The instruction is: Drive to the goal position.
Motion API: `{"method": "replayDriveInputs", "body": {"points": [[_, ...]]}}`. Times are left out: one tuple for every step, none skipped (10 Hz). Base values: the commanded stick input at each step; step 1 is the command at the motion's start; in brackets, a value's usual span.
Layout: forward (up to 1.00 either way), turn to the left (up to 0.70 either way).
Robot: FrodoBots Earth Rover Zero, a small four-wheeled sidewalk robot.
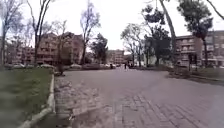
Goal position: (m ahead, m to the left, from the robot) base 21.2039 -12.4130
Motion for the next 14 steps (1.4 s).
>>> {"method": "replayDriveInputs", "body": {"points": [[0.70, 0.00], [0.70, 0.00], [0.70, 0.00], [0.70, 0.00], [0.70, 0.00], [0.70, 0.00], [0.70, 0.00], [0.70, 0.00], [0.70, 0.00], [0.70, 0.00], [0.70, 0.00], [0.70, 0.00], [0.70, 0.00], [0.70, 0.00]]}}
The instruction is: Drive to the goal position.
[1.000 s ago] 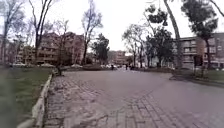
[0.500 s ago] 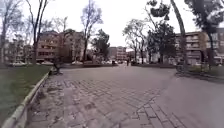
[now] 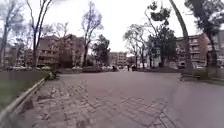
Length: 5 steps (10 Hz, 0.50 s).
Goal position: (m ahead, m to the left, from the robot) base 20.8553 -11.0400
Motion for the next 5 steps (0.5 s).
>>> {"method": "replayDriveInputs", "body": {"points": [[0.70, 0.00], [0.70, 0.00], [0.70, 0.00], [0.70, 0.00], [0.70, 0.00]]}}
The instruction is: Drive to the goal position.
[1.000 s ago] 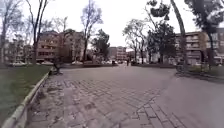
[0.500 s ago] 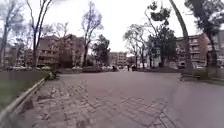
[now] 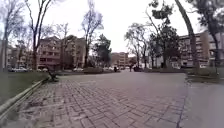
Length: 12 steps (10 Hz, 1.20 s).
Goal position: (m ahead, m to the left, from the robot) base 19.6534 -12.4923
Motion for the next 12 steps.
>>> {"method": "replayDriveInputs", "body": {"points": [[0.70, 0.00], [0.70, 0.00], [0.70, 0.00], [0.70, 0.00], [0.70, 0.00], [0.70, 0.00], [0.70, 0.00], [0.70, 0.00], [0.70, 0.00], [0.70, 0.00], [0.70, 0.00], [0.70, 0.00]]}}
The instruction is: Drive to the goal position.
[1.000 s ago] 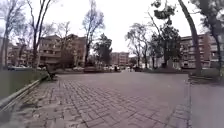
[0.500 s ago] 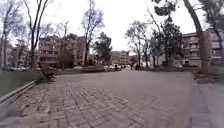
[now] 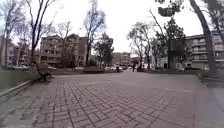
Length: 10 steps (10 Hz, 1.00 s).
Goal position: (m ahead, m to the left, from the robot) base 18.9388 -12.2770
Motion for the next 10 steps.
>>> {"method": "replayDriveInputs", "body": {"points": [[0.70, 0.00], [0.70, 0.00], [0.70, 0.00], [0.70, -0.18], [0.70, -0.27], [0.70, -0.27], [0.70, -0.27], [0.70, -0.27], [0.70, -0.18], [0.70, 0.00]]}}
